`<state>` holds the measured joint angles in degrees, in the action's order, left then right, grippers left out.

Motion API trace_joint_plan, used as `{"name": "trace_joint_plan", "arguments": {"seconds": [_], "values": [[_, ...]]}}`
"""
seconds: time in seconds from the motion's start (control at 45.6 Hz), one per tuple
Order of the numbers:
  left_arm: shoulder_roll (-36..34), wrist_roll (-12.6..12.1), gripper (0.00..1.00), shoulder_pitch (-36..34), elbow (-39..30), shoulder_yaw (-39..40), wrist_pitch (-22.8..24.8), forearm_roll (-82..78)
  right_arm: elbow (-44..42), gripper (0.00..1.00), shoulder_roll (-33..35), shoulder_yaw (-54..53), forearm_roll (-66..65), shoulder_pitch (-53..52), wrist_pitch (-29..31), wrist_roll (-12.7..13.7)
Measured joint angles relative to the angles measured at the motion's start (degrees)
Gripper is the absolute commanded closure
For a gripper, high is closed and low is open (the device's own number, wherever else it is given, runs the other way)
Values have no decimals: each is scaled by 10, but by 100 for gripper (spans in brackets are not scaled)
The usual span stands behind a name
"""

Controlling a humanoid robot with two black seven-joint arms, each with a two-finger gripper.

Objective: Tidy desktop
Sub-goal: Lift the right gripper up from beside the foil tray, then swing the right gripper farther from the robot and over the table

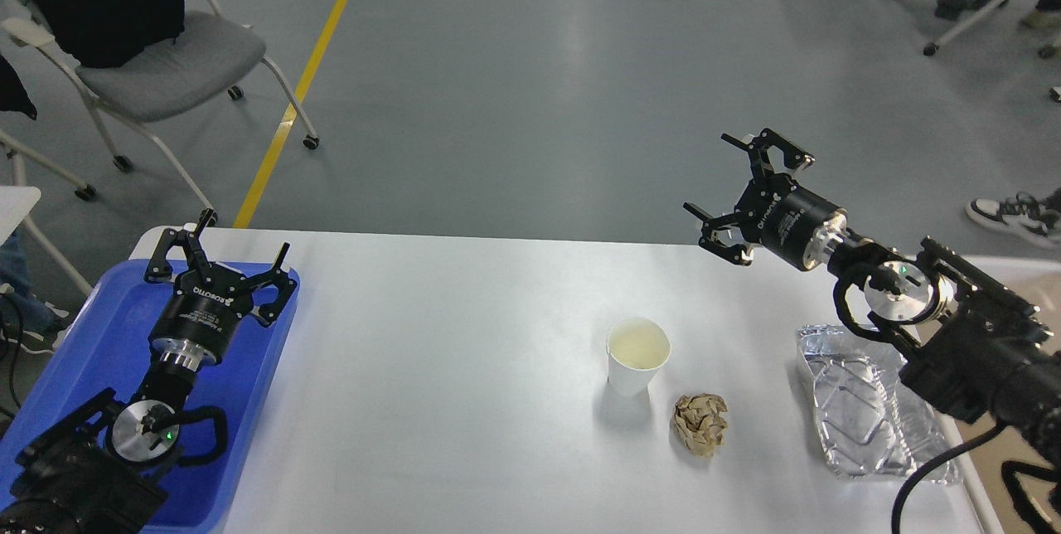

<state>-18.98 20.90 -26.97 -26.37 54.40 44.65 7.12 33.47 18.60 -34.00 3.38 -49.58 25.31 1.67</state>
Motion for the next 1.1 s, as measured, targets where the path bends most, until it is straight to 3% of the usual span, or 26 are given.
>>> {"name": "trace_joint_plan", "arguments": {"seconds": [0.329,0.702,1.096], "values": [[0,0,1,0,0,0,0,0,48,0,87,278,-11,-150,3,1],[0,0,1,0,0,0,0,0,201,0,156,636,-32,-394,2,1],[0,-1,1,0,0,0,0,0,378,0,142,881,-99,-671,12,0]]}}
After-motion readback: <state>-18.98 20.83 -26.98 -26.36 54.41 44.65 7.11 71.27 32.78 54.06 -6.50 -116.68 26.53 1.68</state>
